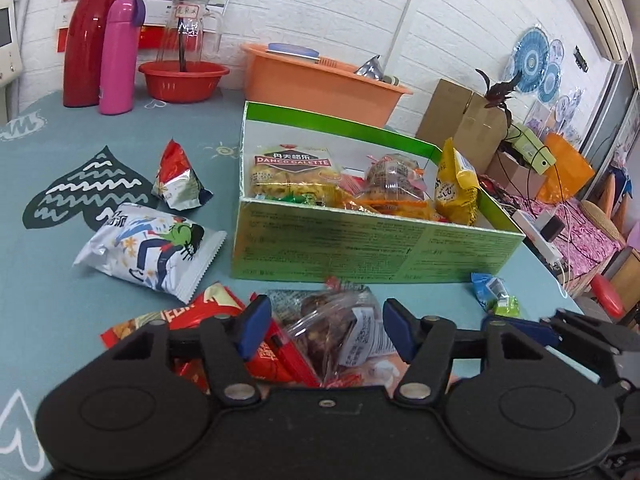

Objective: Organize snacks
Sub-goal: 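Move the left tool back over the snack pile, then grasp the red-edged clear snack bag with the left tool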

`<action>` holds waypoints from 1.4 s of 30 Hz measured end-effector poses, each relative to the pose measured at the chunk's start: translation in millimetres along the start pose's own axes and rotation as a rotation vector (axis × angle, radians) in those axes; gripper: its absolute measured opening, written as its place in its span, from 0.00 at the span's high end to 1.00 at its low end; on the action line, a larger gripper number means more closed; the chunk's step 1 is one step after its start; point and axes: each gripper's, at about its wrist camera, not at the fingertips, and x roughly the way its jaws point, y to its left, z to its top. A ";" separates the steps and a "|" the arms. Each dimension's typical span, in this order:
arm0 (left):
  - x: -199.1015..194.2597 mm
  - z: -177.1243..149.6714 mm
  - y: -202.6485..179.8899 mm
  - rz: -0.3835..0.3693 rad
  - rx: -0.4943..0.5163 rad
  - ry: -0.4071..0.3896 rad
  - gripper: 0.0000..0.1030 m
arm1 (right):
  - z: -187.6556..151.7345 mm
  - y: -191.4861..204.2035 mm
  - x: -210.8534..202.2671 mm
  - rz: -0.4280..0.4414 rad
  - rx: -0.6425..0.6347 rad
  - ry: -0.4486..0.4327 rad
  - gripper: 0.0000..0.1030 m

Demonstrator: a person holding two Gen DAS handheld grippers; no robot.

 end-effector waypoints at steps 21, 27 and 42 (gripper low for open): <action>11.5 5.6 -18.4 -0.194 -0.014 0.098 0.00 | -0.7 -10.4 12.0 -0.023 -0.065 0.052 0.00; 18.4 5.7 -16.4 -0.199 -0.068 0.114 0.00 | 1.7 -6.9 19.5 -0.006 -0.109 0.063 0.00; 41.6 7.7 -27.5 -0.196 -0.052 0.150 0.23 | 6.9 -7.0 39.6 -0.060 -0.157 0.089 0.00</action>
